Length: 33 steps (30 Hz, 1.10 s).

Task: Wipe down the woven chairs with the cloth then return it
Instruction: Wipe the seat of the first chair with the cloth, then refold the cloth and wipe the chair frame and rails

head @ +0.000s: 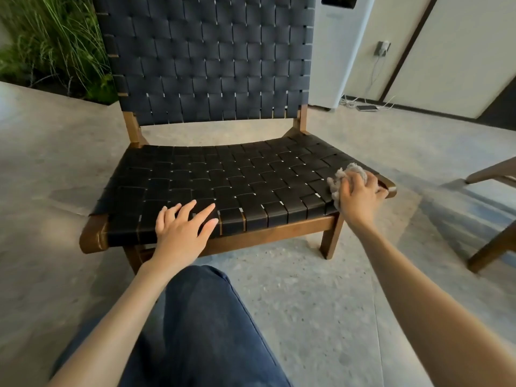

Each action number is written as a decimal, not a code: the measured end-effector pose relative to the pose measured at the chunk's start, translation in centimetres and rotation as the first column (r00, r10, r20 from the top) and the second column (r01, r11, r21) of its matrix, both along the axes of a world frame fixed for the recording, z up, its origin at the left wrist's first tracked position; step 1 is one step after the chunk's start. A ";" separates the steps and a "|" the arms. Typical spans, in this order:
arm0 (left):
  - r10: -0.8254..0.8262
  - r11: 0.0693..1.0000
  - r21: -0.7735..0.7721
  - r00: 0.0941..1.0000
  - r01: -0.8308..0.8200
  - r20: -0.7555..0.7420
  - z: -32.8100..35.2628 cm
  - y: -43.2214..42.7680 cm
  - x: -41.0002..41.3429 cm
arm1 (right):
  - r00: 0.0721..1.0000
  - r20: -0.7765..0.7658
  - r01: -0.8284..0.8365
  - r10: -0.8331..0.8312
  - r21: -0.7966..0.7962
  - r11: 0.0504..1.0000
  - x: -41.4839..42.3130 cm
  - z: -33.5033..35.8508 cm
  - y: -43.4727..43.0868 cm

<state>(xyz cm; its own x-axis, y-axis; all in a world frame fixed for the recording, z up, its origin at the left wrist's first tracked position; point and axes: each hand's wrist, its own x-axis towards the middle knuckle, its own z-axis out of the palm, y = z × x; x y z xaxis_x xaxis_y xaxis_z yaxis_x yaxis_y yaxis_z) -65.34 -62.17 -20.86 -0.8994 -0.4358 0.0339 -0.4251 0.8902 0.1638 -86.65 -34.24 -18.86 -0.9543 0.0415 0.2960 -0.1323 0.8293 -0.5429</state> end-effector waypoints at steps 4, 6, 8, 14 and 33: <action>0.005 0.999 0.049 1.000 -0.005 0.015 -0.1 -0.1 0.0 | 0.991 -0.062 -0.116 0.121 0.089 0.989 4.4 -1.0 -4.6; -0.007 0.998 0.067 0.999 0.005 0.034 0.1 -0.1 0.1 | 0.976 -0.055 -0.197 0.209 0.170 0.966 6.8 -1.0 -7.5; -0.034 0.994 0.105 0.996 0.025 0.081 0.6 -0.3 0.0 | 0.942 -0.014 -0.329 0.336 0.170 0.929 9.3 -0.6 -10.4; 0.075 0.829 0.527 0.896 0.188 -0.437 3.1 -1.1 4.3 | 0.791 0.063 -0.611 0.609 0.134 0.780 15.2 0.7 -18.2; 0.348 0.808 0.577 0.690 0.123 -0.635 1.8 -16.5 14.0 | 0.291 0.049 -0.905 0.955 0.337 0.259 23.6 2.4 -30.2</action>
